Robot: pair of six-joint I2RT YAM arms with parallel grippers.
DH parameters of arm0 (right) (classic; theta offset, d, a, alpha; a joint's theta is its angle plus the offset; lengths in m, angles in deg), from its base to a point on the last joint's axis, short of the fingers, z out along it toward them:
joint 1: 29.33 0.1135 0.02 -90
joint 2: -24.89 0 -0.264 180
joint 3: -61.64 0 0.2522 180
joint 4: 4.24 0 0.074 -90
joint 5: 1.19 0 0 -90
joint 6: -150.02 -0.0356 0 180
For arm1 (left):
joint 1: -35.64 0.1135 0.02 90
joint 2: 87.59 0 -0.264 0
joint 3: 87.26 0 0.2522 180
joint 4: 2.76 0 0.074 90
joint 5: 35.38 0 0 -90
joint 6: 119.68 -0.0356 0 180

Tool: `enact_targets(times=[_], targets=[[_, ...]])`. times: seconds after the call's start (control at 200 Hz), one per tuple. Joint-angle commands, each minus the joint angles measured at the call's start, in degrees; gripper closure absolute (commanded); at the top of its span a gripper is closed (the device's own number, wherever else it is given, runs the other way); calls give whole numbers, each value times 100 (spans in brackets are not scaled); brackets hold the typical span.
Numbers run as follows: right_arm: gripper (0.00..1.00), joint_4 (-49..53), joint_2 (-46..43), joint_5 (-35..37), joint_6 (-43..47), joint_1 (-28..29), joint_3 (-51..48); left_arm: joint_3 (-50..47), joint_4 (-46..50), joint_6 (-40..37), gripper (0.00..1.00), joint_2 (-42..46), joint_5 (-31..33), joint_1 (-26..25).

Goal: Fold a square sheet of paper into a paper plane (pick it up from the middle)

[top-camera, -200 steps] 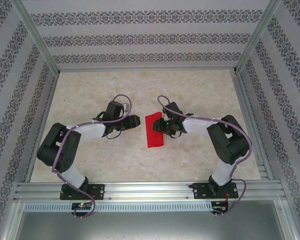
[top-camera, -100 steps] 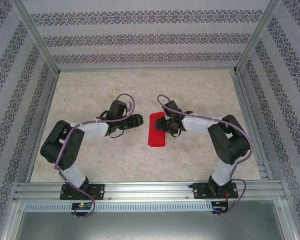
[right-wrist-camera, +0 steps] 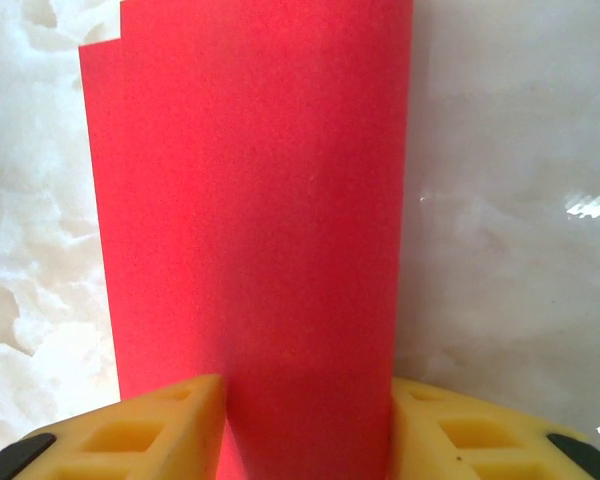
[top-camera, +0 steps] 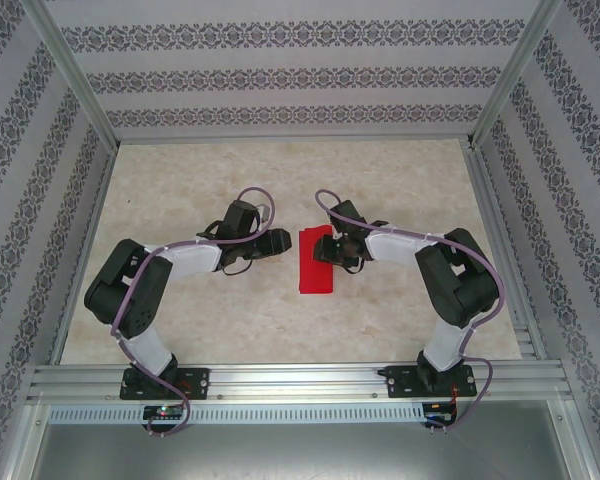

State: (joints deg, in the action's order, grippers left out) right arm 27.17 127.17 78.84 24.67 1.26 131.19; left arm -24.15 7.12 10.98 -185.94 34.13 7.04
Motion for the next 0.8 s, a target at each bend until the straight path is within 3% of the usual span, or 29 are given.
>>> enact_targets(times=[0.0,0.33,0.794], targets=[[55,476,439,212,378,-62,-35,178,-216,111,40,-152,-47,-89],[52,620,657,372,651,-1,12,427,-191,188,48,-439,-168,-146],[51,742,771,605,820,66,24,418,-139,261,52,-497,148,-172]])
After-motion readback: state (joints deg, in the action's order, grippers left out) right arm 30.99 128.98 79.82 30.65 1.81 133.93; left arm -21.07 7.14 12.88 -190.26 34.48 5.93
